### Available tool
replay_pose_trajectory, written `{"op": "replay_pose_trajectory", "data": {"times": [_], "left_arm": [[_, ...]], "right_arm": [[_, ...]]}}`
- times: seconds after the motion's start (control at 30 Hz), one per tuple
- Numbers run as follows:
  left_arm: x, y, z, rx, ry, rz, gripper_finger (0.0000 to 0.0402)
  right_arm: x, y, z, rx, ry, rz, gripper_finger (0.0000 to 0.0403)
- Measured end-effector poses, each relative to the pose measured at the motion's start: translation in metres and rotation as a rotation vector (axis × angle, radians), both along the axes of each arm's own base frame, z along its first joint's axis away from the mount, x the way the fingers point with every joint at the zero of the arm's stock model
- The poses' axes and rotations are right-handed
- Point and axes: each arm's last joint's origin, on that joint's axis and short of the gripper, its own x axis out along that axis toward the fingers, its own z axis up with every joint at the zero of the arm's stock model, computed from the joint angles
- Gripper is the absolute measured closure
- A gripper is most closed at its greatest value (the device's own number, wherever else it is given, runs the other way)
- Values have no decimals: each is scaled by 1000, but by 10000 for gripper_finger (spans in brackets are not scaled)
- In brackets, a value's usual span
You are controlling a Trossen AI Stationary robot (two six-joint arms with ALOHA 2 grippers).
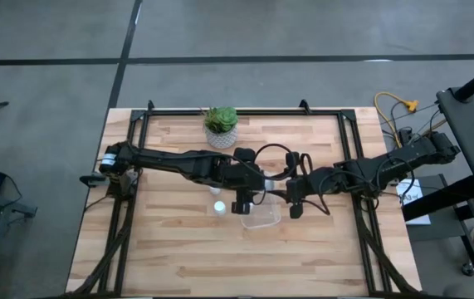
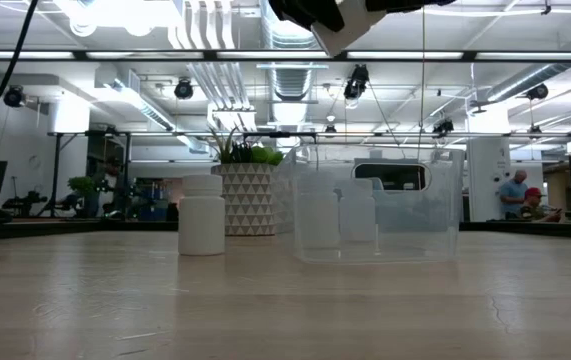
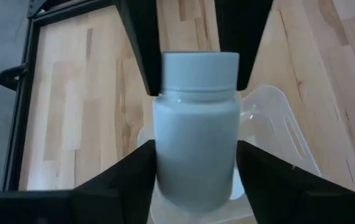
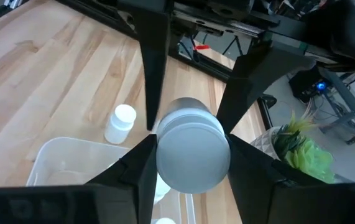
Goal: Pick and place pill bottles into a basket
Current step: Put the white medicine bottle into the transparent bin
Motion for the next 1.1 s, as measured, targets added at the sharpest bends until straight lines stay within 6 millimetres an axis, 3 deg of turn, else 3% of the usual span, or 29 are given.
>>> {"op": "replay_pose_trajectory", "data": {"times": [0.27, 0.6, 0.87, 1.1], "left_arm": [[-7, 1, -2, 7, 67, 10, 167], [-36, 8, 22, 44, 27, 130, 167], [-65, 9, 34, 20, -167, 138, 166], [-103, 13, 11, -6, -378, 114, 166]], "right_arm": [[-3, -1, -5, 27, 55, -24, 256], [-9, -2, -15, 73, 156, -69, 256], [-9, -2, -16, 93, 176, -59, 256], [-9, -2, -16, 94, 178, -56, 256]]}}
